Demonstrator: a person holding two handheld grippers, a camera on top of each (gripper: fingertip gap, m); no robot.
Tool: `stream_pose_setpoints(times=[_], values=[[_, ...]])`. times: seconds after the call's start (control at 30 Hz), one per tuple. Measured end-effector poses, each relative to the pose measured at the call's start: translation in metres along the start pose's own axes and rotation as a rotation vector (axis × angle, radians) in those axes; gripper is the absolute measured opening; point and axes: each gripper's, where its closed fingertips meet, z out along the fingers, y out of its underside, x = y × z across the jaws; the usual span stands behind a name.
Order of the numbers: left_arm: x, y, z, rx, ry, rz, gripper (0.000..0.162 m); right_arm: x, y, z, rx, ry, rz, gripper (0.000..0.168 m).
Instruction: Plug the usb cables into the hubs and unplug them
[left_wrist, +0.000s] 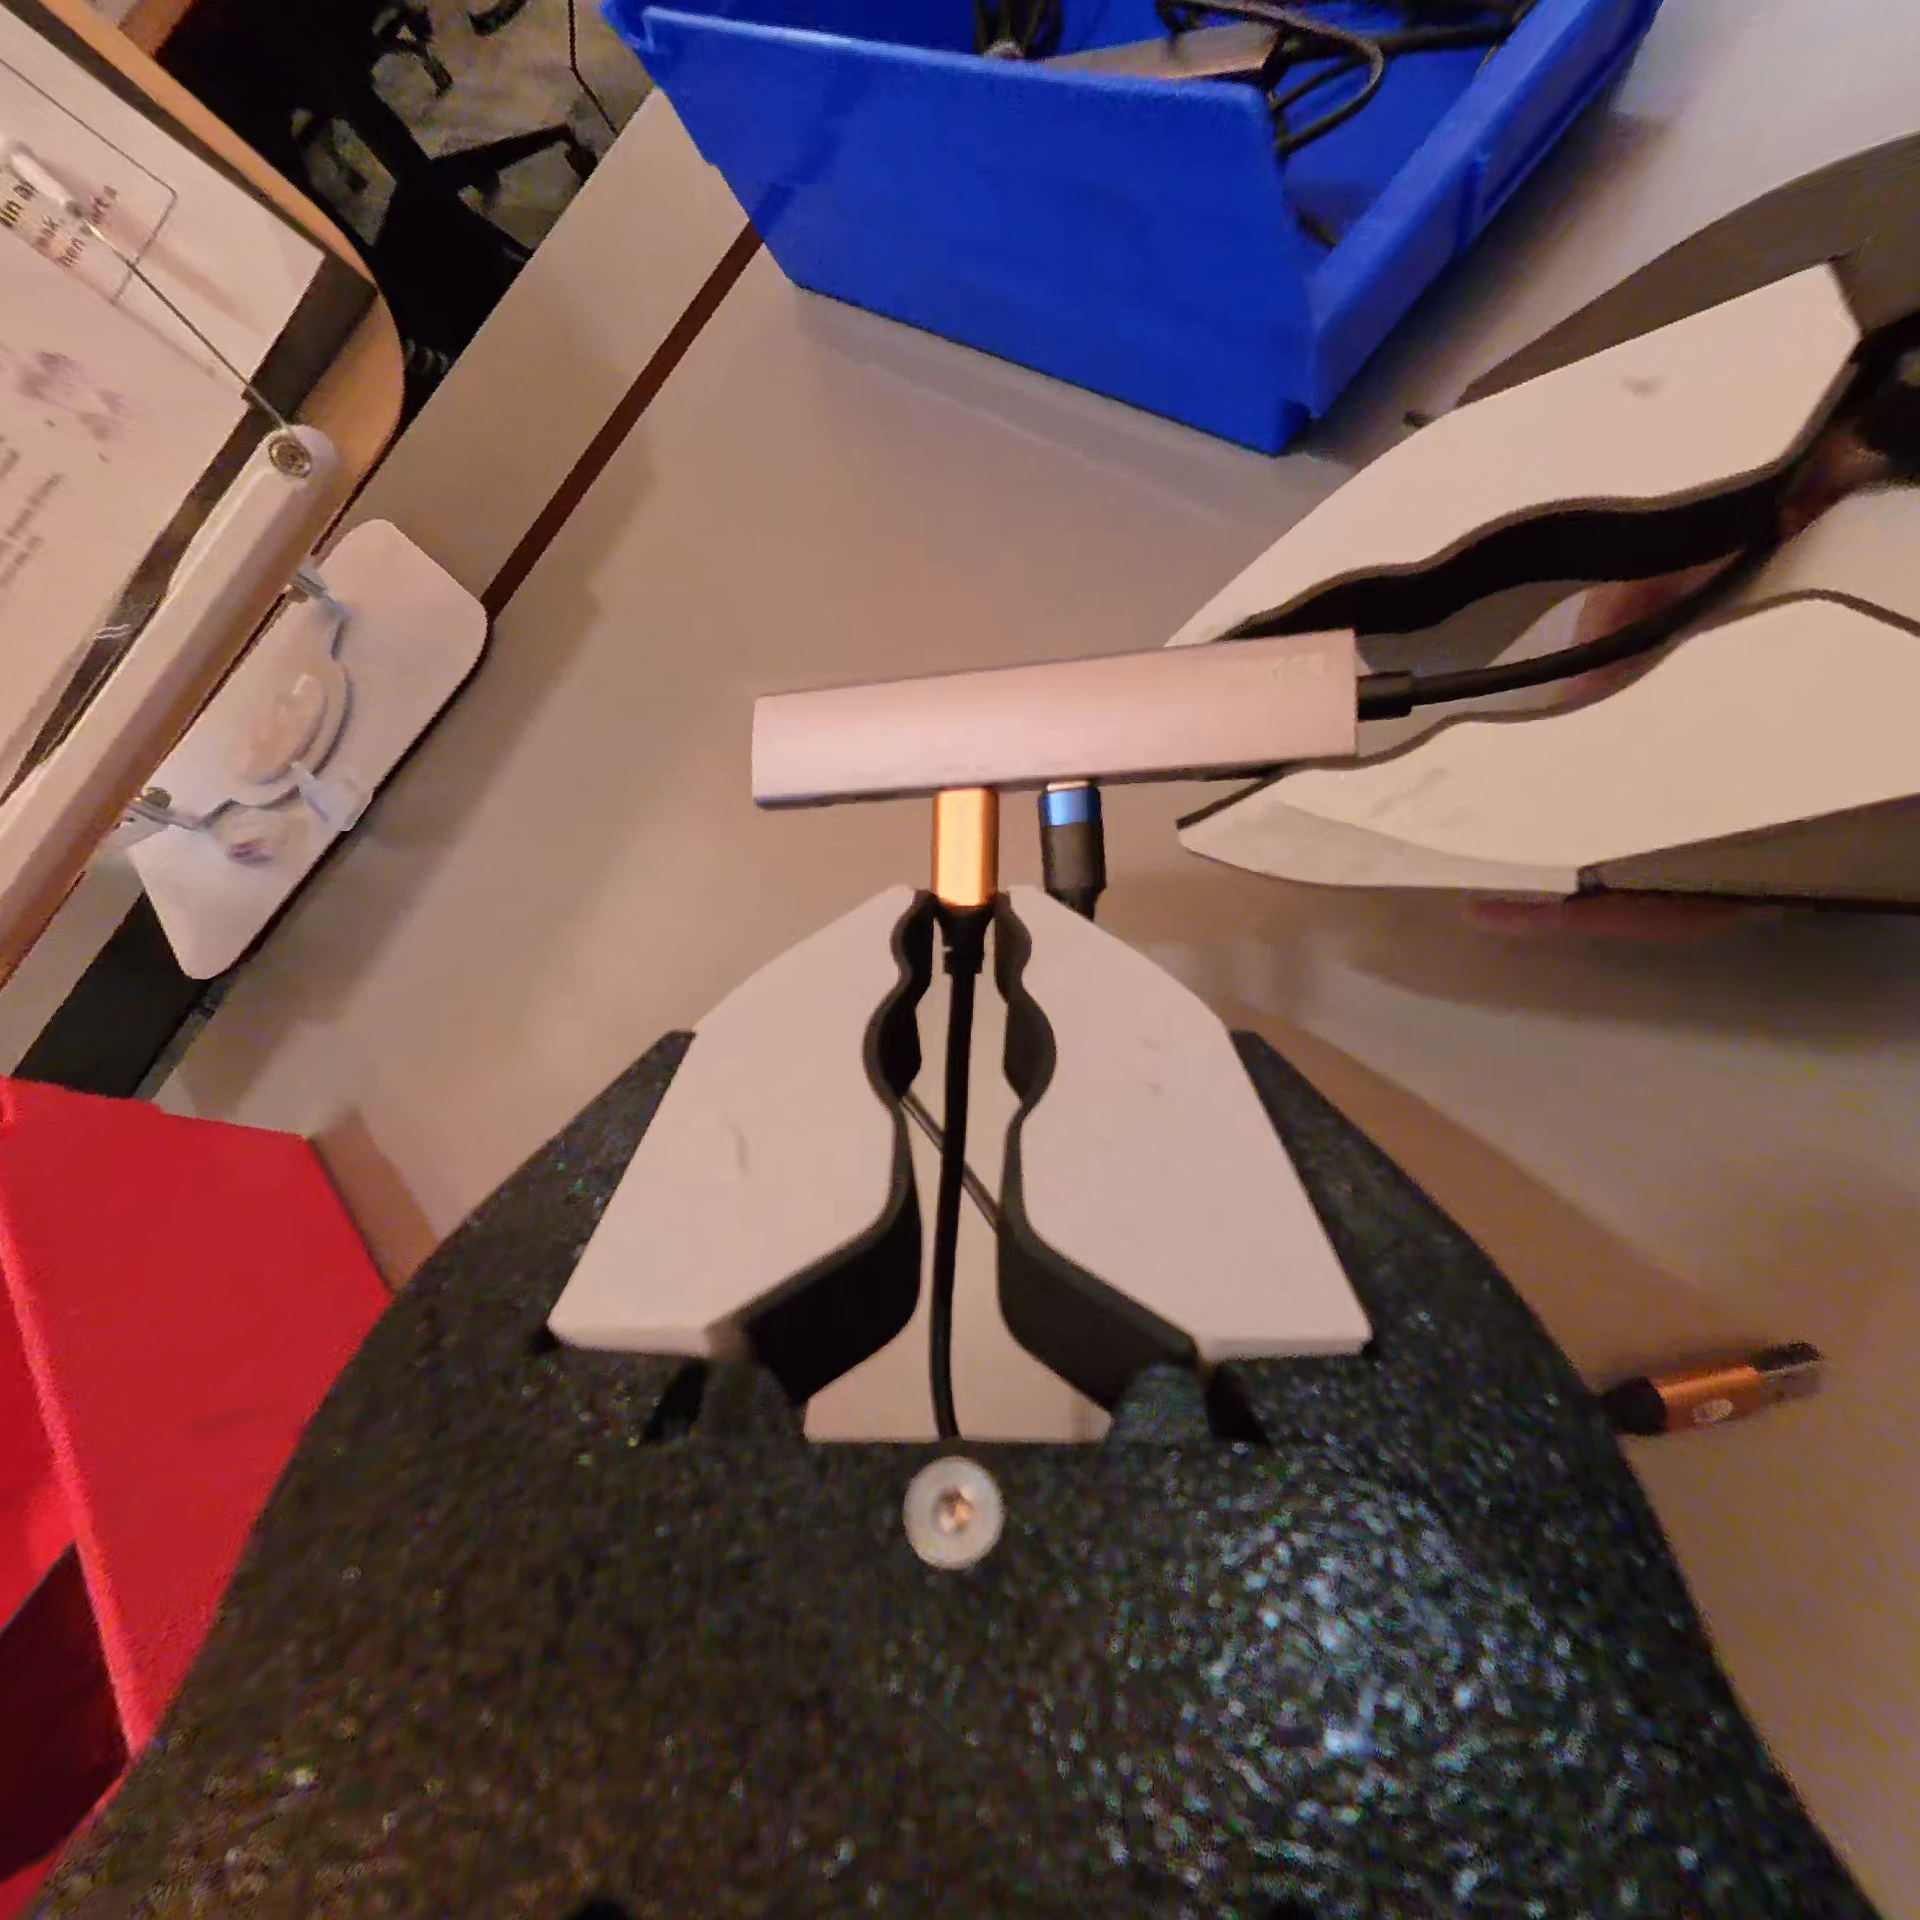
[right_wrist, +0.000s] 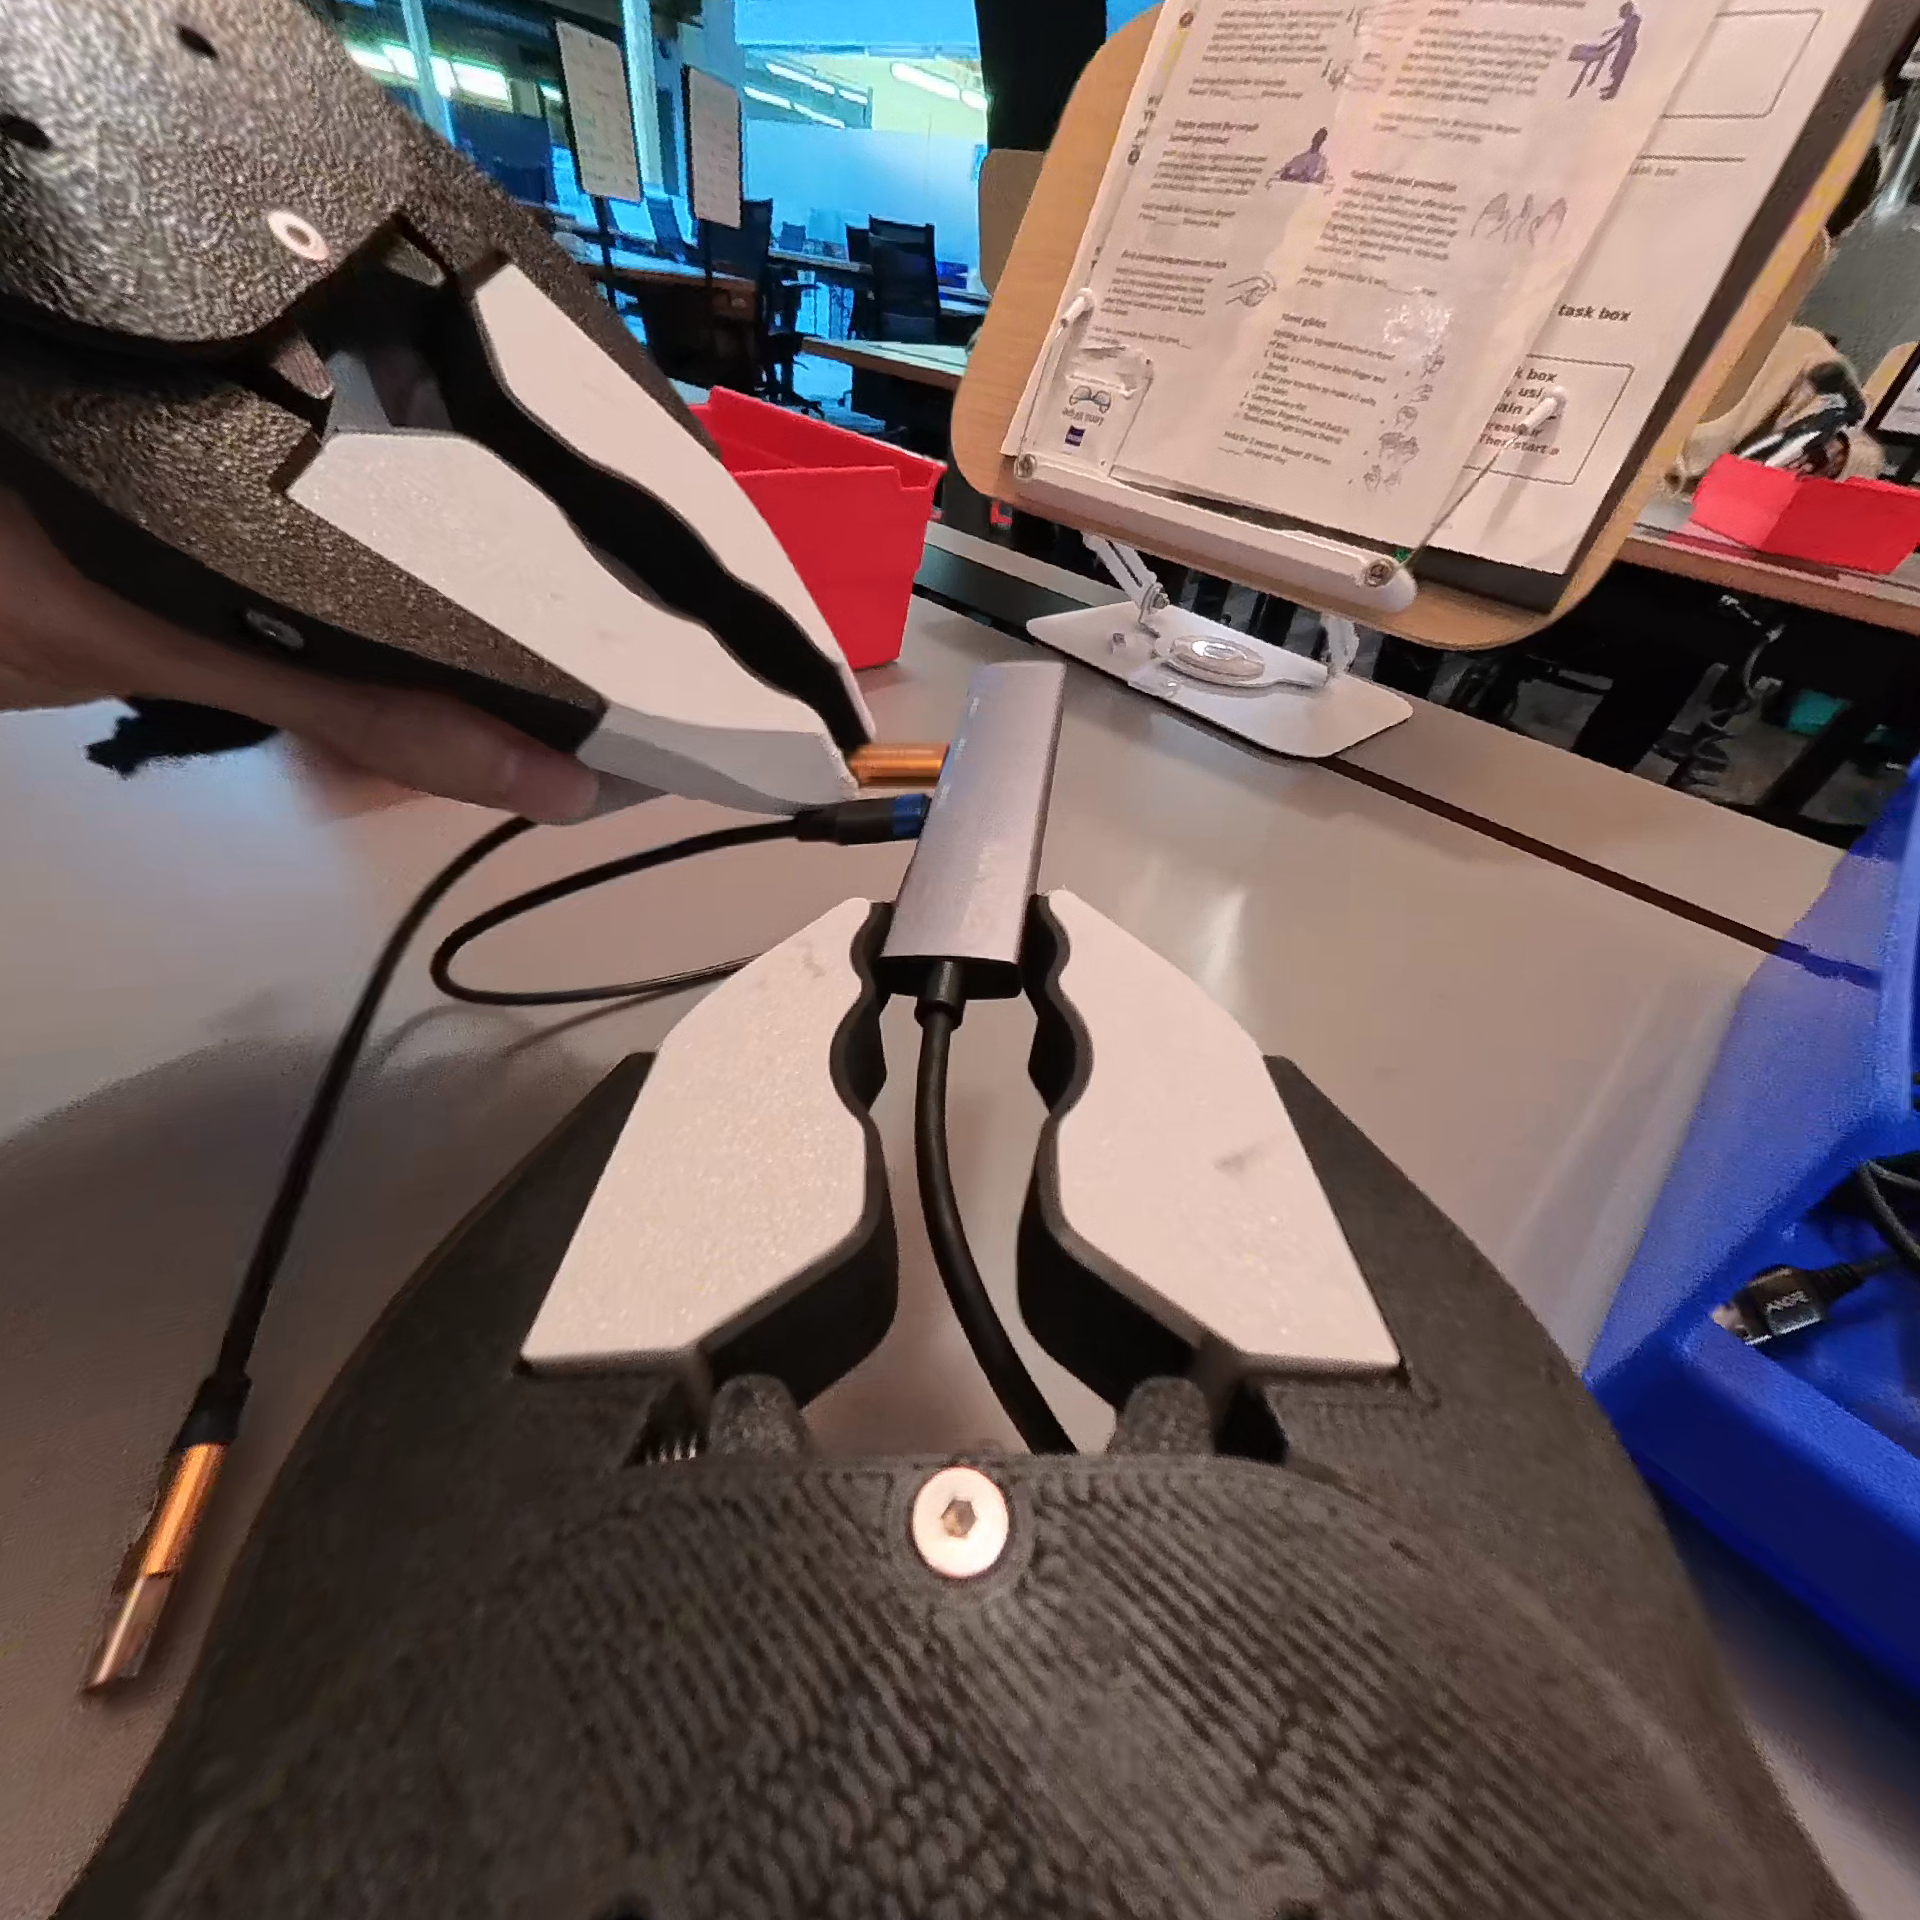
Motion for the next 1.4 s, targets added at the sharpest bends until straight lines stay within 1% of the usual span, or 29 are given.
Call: stream_pose_setpoints(times=[0.1, 0.13, 0.23, 0.3, 0.37, 0.4, 0.47, 0.53, 0.6, 0.67, 0.73, 0.8, 0.87, 0.9, 0.97, 1.1, 1.17, 1.23, 1.33, 1.4], values=[[-0.001, 0.003, 0.000, 0.004, -0.017, 0.029, 0.010, -0.003, 0.002, 0.002, -0.020, -0.007, -0.023, 0.025], [0.000, 0.001, -0.001, 0.028, -0.019, 0.018, 0.010, -0.003, 0.002, 0.002, -0.015, -0.010, -0.012, 0.025], [0.000, -0.001, -0.001, 0.080, 0.028, -0.021, 0.011, 0.001, 0.001, 0.001, -0.011, -0.021, 0.032, 0.025], [0.001, -0.008, -0.010, 0.163, 0.072, -0.040, 0.012, 0.002, -0.002, -0.002, 0.021, -0.047, 0.061, 0.025], [-0.011, -0.009, -0.027, 0.277, 0.055, -0.105, 0.022, 0.006, -0.003, -0.006, 0.033, -0.055, 0.092, 0.025], [-0.021, -0.006, -0.036, 0.332, 0.031, -0.154, 0.027, 0.008, -0.003, -0.009, 0.025, -0.062, 0.098, 0.025], [-0.044, 0.013, -0.049, 0.415, -0.035, -0.272, 0.030, 0.019, -0.011, -0.016, 0.033, -0.027, 0.090, 0.025], [-0.054, 0.044, -0.048, 0.413, -0.069, -0.362, 0.036, 0.023, -0.029, -0.025, 0.066, -0.030, 0.101, 0.025], [-0.052, 0.070, -0.041, 0.370, -0.051, -0.411, 0.042, 0.031, -0.051, -0.037, 0.097, -0.005, 0.100, 0.025], [-0.050, 0.079, -0.044, 0.414, -0.051, -0.437, 0.043, 0.040, -0.078, -0.054, 0.150, 0.030, 0.114, 0.025], [-0.052, 0.080, -0.053, 0.485, -0.095, -0.442, 0.035, 0.050, -0.101, -0.071, 0.184, 0.057, 0.121, 0.024], [-0.050, 0.075, -0.059, 0.535, -0.116, -0.381, 0.031, 0.069, -0.129, -0.088, 0.204, 0.109, 0.097, 0.025], [-0.042, 0.072, -0.058, 0.528, -0.092, -0.324, 0.032, 0.094, -0.159, -0.105, 0.190, 0.174, 0.047, 0.024], [-0.037, 0.070, -0.058, 0.529, -0.077, -0.291, 0.034, 0.110, -0.173, -0.112, 0.174, 0.217, 0.013, 0.024], [-0.034, 0.069, -0.059, 0.535, -0.097, -0.251, 0.034, 0.147, -0.198, -0.126, 0.136, 0.319, -0.050, 0.024], [-0.031, 0.065, -0.066, 0.576, -0.156, -0.172, 0.032, 0.223, -0.230, -0.152, 0.002, 0.536, -0.174, 0.025], [-0.028, 0.063, -0.068, 0.593, -0.179, -0.117, 0.029, 0.252, -0.234, -0.156, -0.074, 0.605, -0.210, 0.025], [-0.026, 0.063, -0.068, 0.588, -0.205, -0.069, 0.027, 0.272, -0.232, -0.147, -0.130, 0.614, -0.250, 0.025], [-0.023, 0.063, -0.066, 0.575, -0.258, 0.003, 0.026, 0.299, -0.198, -0.121, -0.310, 0.639, -0.279, 0.025], [-0.023, 0.063, -0.067, 0.573, -0.310, 0.040, 0.023, 0.307, -0.165, -0.098, -0.442, 0.603, -0.299, 0.025]])
